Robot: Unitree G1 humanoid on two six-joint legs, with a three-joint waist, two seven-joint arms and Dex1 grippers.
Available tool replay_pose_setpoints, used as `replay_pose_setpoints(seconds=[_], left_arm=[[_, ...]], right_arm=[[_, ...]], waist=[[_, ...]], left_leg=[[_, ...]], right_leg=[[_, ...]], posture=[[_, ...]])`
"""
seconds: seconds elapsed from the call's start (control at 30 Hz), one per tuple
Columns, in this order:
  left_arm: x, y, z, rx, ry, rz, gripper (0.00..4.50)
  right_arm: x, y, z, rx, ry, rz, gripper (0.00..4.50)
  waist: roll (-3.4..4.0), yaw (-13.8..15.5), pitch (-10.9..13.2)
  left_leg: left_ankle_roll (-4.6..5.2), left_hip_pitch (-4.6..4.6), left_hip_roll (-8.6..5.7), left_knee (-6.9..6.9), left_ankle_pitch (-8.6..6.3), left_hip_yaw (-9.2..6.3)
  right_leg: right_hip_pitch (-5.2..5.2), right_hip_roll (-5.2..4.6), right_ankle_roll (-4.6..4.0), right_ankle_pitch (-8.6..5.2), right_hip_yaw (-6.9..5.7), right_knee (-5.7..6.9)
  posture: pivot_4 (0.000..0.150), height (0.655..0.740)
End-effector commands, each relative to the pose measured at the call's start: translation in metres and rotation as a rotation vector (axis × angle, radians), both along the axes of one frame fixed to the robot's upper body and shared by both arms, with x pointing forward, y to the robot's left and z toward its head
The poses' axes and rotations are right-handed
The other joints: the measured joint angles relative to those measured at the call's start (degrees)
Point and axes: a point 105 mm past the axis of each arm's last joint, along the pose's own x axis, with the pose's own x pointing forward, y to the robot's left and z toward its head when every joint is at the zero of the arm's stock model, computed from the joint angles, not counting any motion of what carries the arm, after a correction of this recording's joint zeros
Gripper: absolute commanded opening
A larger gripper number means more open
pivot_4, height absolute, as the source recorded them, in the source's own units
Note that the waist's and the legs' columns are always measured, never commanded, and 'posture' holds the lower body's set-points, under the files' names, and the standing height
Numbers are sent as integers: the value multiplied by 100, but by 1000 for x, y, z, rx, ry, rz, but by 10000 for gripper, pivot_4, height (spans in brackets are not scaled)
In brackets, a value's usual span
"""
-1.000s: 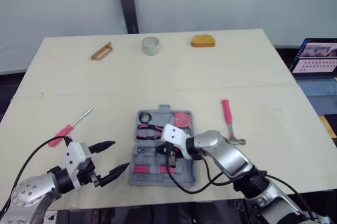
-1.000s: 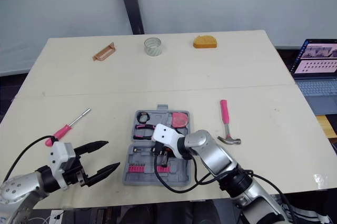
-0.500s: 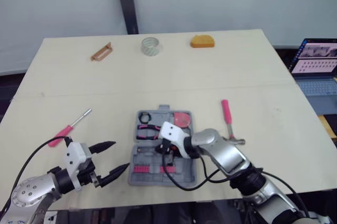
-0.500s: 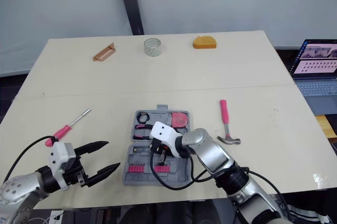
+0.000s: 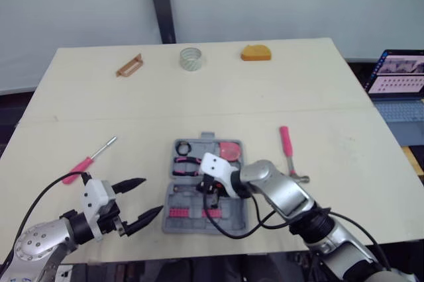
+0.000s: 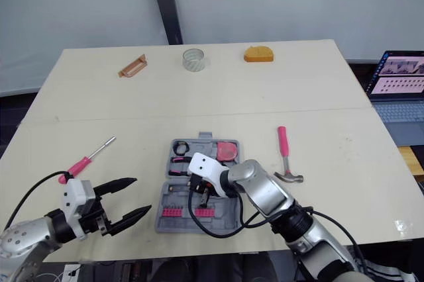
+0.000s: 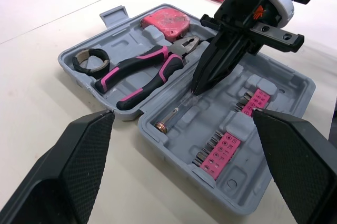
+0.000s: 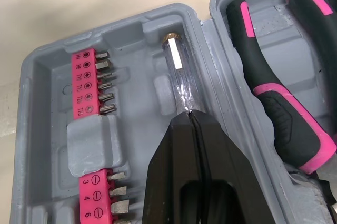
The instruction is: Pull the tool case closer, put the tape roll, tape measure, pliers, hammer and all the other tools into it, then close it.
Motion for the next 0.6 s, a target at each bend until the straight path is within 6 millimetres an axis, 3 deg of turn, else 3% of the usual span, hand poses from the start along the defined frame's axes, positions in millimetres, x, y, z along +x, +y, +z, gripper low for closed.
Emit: replay_pose_setpoints(seconds=[0.03,0.3,0.43,0.6], left_arm=[[-2,-6,7,-7,-24,-22,45000],[0,-6,7,-8,-25,-22,45000],[1,-6,7,-8,-28,-22,45000],[5,-7,8,-14,-37,-22,45000]], right_arm=[[-9,-26,-53,-188,117,-91,465],[-10,-25,-60,-176,136,-104,465],[-13,-2,-22,46,113,-35,465],[-7,7,37,318,35,29,465]], waist=[[2,0,-2],[2,-4,-31],[1,-4,-34],[6,-1,11]], left_leg=[[0,0,0,-1,0,0],[-1,7,2,-8,1,1],[-1,6,2,-9,1,0],[-1,-9,2,-13,1,-1]], right_leg=[[0,0,0,0,0,0],[1,1,0,0,1,0],[1,2,-1,-1,0,0],[-7,2,-1,0,-1,-15]], posture=[[1500,7400],[1500,7400],[1500,7400],[1500,7400]])
